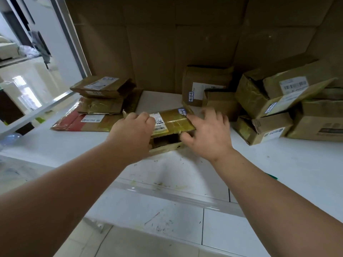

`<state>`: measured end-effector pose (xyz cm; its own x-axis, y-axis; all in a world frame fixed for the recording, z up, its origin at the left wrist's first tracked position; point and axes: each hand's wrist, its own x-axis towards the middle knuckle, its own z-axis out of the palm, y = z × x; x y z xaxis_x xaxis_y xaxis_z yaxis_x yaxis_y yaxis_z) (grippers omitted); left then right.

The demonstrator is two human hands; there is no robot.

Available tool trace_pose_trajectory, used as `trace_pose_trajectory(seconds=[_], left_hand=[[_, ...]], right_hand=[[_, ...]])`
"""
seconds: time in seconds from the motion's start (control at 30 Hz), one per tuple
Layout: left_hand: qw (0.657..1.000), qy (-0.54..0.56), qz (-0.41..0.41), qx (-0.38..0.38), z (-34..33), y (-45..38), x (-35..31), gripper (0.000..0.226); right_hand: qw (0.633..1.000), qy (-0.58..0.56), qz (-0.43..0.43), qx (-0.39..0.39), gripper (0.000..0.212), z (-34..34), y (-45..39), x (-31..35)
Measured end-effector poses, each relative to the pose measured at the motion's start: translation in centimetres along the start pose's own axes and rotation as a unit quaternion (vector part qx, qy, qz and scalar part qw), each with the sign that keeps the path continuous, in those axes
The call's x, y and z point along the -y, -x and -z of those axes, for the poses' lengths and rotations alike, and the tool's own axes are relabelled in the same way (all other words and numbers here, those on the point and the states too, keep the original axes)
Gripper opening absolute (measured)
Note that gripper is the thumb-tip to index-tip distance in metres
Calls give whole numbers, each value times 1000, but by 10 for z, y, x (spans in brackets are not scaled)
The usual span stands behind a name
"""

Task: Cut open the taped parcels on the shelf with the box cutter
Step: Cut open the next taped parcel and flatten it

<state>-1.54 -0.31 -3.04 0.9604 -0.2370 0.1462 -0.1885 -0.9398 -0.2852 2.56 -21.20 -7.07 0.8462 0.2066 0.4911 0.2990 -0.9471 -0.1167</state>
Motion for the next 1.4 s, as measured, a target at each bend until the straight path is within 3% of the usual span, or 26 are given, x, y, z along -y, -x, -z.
trace_pose_trajectory(seconds=[0.07,0.13,0.2,0.27,0.4,0.53,0.7,0.87,0.97,1.1,1.27,1.4], left_hand=[[999,36,0,-21,1,-2,4,42],[996,84,2,-3,7,-8,10,39],[992,120,17,36,12,-15,19,45],[983,169,43,59,13,-19,29,44],[963,246,72,78,8,-22,34,37],[947,299,95,71,6,-24,29,44],[940,317,102,67,10,-24,28,42],[940,318,105,65,9,-22,27,41],[943,309,106,59,8,-23,27,39],[942,313,105,52,9,-26,22,39],[945,313,92,26,8,-31,7,42],[936,335,104,-4,4,-35,-7,39]], right_hand=[[1000,-24,9,7,62,5,-2,0],[990,-132,-6,41,58,6,-4,-6],[951,-292,-89,48,58,5,-5,-13],[903,-382,-198,19,75,2,-6,-21],[891,-376,-246,63,91,-7,3,-20],[881,-385,-271,56,100,-17,8,-2],[911,-292,-290,35,103,-24,6,25],[917,-265,-297,21,84,-25,4,32],[898,-334,-283,31,68,-23,7,25],[821,-485,-301,28,28,-20,15,7],[643,-649,-404,44,17,-18,18,-14],[539,-718,-438,36,15,-17,20,-27]])
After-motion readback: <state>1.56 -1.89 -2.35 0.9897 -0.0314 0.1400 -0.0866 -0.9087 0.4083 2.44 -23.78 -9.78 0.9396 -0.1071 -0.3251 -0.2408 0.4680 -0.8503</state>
